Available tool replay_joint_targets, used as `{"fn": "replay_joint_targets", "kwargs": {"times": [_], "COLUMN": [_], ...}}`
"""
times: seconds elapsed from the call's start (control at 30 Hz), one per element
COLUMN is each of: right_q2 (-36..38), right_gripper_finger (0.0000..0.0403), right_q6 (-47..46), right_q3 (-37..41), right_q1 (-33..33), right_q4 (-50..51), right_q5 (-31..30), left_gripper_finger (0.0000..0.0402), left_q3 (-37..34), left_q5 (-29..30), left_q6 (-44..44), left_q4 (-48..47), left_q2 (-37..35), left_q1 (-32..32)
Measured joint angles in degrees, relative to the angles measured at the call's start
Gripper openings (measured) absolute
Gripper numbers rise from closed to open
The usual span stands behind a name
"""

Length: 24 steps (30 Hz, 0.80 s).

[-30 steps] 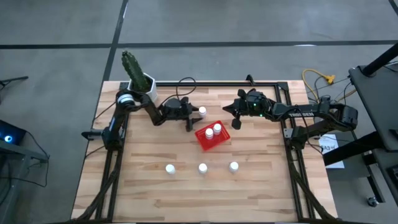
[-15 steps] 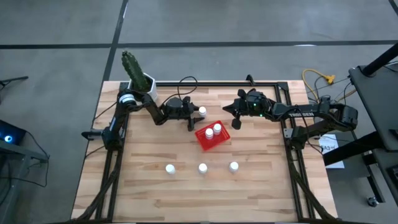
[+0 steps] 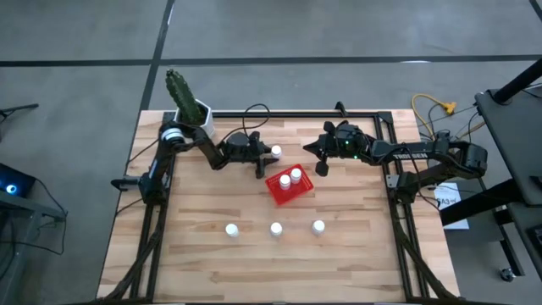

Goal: Pick and place pill bottles into a basket
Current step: Put the white pill bottle into the red bin

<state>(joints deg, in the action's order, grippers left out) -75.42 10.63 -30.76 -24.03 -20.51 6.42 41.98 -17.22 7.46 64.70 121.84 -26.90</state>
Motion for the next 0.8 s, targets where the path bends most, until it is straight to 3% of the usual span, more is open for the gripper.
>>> {"fn": "replay_joint_targets", "kwargs": {"times": [0.53, 0.8], "right_q2": [0.0, 0.1], "right_gripper_finger": [0.0008, 0.0009], "right_q6": [-0.3, -1.8], "right_q3": [0.0, 0.0], "right_q1": [0.0, 0.0], "right_q4": [-6.9, -8.7], "right_q5": [2.7, 2.7], "left_gripper_finger": [0.0134, 0.0134], "left_q3": [0.0, 0.3], "left_q5": [-2.4, -3.4], "left_q6": [2.6, 3.6], "left_q4": [-12.9, -14.7], "left_q2": [-14.8, -18.0], "left_q1": [0.8, 1.4]}}
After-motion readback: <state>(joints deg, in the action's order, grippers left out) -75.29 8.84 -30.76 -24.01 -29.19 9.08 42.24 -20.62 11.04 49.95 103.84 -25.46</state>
